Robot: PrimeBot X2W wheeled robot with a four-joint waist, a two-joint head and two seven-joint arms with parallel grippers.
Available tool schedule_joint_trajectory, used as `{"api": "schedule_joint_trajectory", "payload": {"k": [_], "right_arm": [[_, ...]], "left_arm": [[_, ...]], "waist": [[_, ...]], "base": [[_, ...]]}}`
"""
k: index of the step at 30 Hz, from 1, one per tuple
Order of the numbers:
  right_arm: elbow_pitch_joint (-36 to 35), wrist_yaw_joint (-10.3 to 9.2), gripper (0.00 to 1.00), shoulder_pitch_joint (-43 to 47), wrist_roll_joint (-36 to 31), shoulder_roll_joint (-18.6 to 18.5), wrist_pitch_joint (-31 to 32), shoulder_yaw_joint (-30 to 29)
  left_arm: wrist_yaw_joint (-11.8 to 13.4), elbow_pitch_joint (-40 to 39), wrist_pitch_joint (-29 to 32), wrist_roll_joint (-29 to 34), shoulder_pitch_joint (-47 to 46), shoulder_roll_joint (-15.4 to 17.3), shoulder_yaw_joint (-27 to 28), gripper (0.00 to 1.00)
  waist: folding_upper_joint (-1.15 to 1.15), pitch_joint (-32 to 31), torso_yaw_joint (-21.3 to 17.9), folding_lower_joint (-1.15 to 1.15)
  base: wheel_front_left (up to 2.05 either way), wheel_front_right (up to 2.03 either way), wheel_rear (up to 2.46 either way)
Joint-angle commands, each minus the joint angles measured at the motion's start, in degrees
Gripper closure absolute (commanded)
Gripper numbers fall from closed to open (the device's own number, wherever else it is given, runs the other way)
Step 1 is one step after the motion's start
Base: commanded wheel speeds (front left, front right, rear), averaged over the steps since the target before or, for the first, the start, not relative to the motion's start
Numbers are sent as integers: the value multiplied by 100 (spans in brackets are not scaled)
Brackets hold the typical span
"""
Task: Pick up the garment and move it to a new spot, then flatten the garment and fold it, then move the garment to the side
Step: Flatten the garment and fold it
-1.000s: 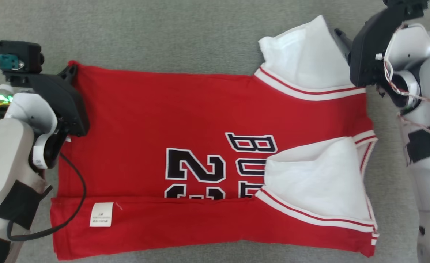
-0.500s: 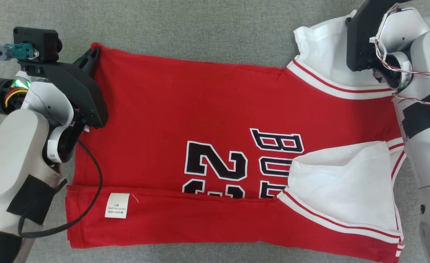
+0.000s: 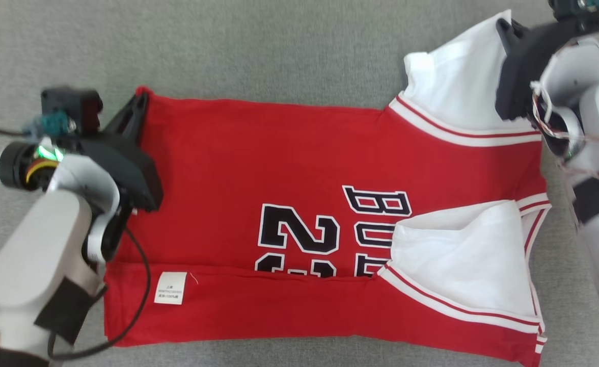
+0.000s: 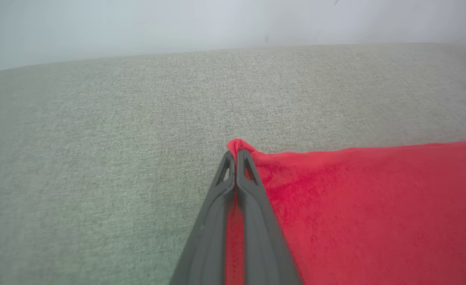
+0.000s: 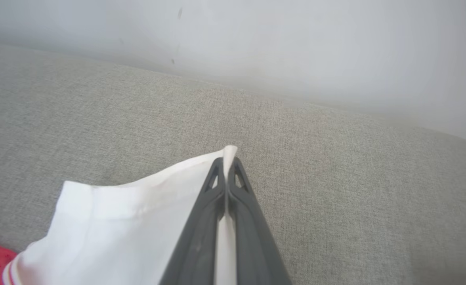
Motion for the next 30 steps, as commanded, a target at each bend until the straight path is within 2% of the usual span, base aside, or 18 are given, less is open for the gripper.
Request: {"api": "schedule_joint_trajectory", "payload": {"k": [1, 7, 10, 11, 18, 24, 30], "right_arm": [[-107, -15, 100, 142, 74, -67, -66, 22], [-1460, -15, 100, 1409, 937, -428, -348, -126], [-2339, -14, 100, 2214, 1160, -612, -283, -224], [-2883, -14, 100, 2735, 1286, -681, -227, -380], [-4547, -14, 100, 4306, 1440, -636, 318, -1020], [-5456, -14, 100, 5231, 1607, -565, 1045, -1303], [-5805, -14, 100, 5751, 1731, -495, 1609, -1348]], "left_arm": [[18, 3, -74, 82, 117, 41, -8, 100], [264, -170, -777, 647, 701, 191, -310, 100], [342, -326, -1076, 727, 1051, 233, -380, 100], [388, -437, -1261, 750, 1292, 274, -398, 100], [559, -705, -1833, 794, 1929, 367, -368, 100], [507, -639, -2098, 810, 2252, 428, -406, 100], [481, -464, -2269, 703, 2573, 400, -269, 100]], "waist": [[0, -205, 19, -1], [0, -639, 17, -1], [0, -797, -17, -1], [0, -883, -37, -1], [0, -1096, -84, -1], [0, -1190, -178, -1], [0, -1232, -242, -1]], "base": [[0, 0, 0], [0, 0, 0], [0, 0, 0], [0, 0, 0], [0, 0, 0], [0, 0, 0], [0, 0, 0]]}}
